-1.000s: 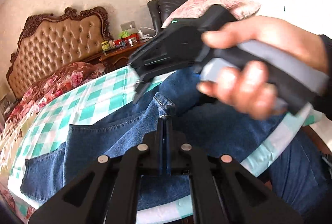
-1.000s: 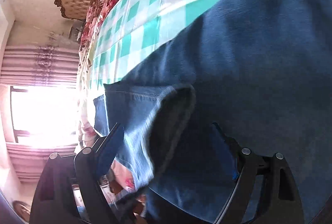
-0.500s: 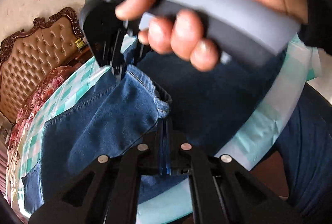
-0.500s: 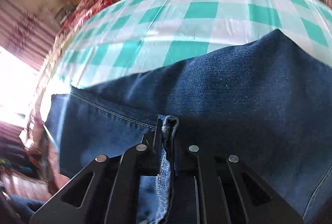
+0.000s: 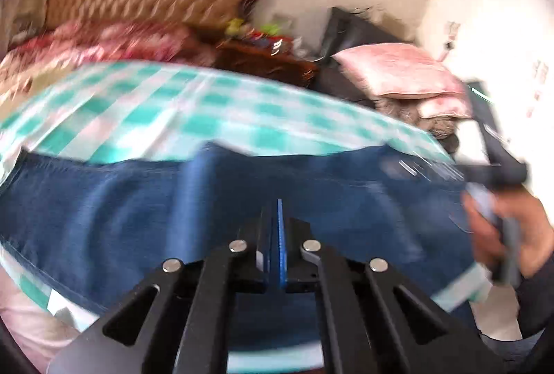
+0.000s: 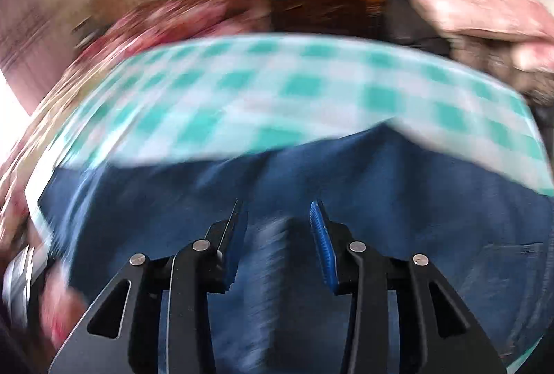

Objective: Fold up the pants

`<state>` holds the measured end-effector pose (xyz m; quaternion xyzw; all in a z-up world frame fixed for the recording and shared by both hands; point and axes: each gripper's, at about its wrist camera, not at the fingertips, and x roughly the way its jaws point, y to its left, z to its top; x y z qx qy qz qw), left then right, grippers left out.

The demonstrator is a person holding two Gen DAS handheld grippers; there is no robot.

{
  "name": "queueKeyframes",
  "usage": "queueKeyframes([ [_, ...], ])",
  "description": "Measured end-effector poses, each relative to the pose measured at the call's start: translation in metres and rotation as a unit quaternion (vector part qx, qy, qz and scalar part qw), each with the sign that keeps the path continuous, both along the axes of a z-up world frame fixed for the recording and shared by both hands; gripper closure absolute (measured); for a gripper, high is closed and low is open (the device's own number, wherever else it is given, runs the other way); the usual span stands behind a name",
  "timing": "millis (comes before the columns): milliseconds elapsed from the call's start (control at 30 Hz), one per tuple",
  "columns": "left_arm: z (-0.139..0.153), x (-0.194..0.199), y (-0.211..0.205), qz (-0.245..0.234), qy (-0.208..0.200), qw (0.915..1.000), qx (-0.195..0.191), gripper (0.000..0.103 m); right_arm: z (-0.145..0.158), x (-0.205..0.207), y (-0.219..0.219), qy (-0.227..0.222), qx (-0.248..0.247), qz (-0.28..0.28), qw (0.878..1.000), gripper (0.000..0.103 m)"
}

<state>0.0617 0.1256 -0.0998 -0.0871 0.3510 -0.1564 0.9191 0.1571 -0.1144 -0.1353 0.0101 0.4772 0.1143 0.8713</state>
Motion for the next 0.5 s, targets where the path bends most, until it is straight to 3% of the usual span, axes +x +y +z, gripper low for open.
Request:
queueKeyframes([
  [100,-0.022,0.044,0.019,-0.043,0.044,0.9981,-0.004,0.1,-0.025,-0.003,0.023,0.022,-0.034,0.007,0.999,0.065],
  [167,-0.043,0.08,0.031,0.0,0.087,0.9939,0.068,0.103,-0.041,-0.003,0.024,0.035,-0.044,-0.005,0.998,0.065],
  [200,-0.044,0.088,0.042,0.035,0.092,0.9919,0.08,0.103,-0.04,-0.005,0.026,0.027,-0.051,-0.004,0.998,0.065],
  [233,-0.039,0.093,0.052,0.054,0.085,0.9931,0.061,0.103,-0.04,-0.006,0.028,0.025,-0.061,-0.002,0.998,0.065],
  [267,-0.027,0.095,0.06,0.052,0.065,0.9964,0.019,0.103,-0.04,-0.006,0.028,0.025,-0.061,-0.003,0.998,0.065],
  [333,-0.015,0.1,0.049,0.021,0.043,0.9986,0.022,0.103,-0.041,-0.002,0.028,0.026,-0.061,-0.006,0.998,0.065],
  [400,-0.023,0.116,0.025,-0.04,0.061,0.9962,0.047,0.096,-0.041,-0.008,0.03,0.025,-0.072,-0.006,0.997,0.065],
  [467,-0.038,0.135,0.026,0.022,0.085,0.989,0.119,0.096,-0.042,-0.007,0.03,0.026,-0.076,-0.006,0.997,0.065],
  [500,-0.037,0.139,0.044,0.076,0.089,0.9879,0.102,0.097,-0.042,-0.007,0.03,0.027,-0.075,-0.006,0.997,0.065],
])
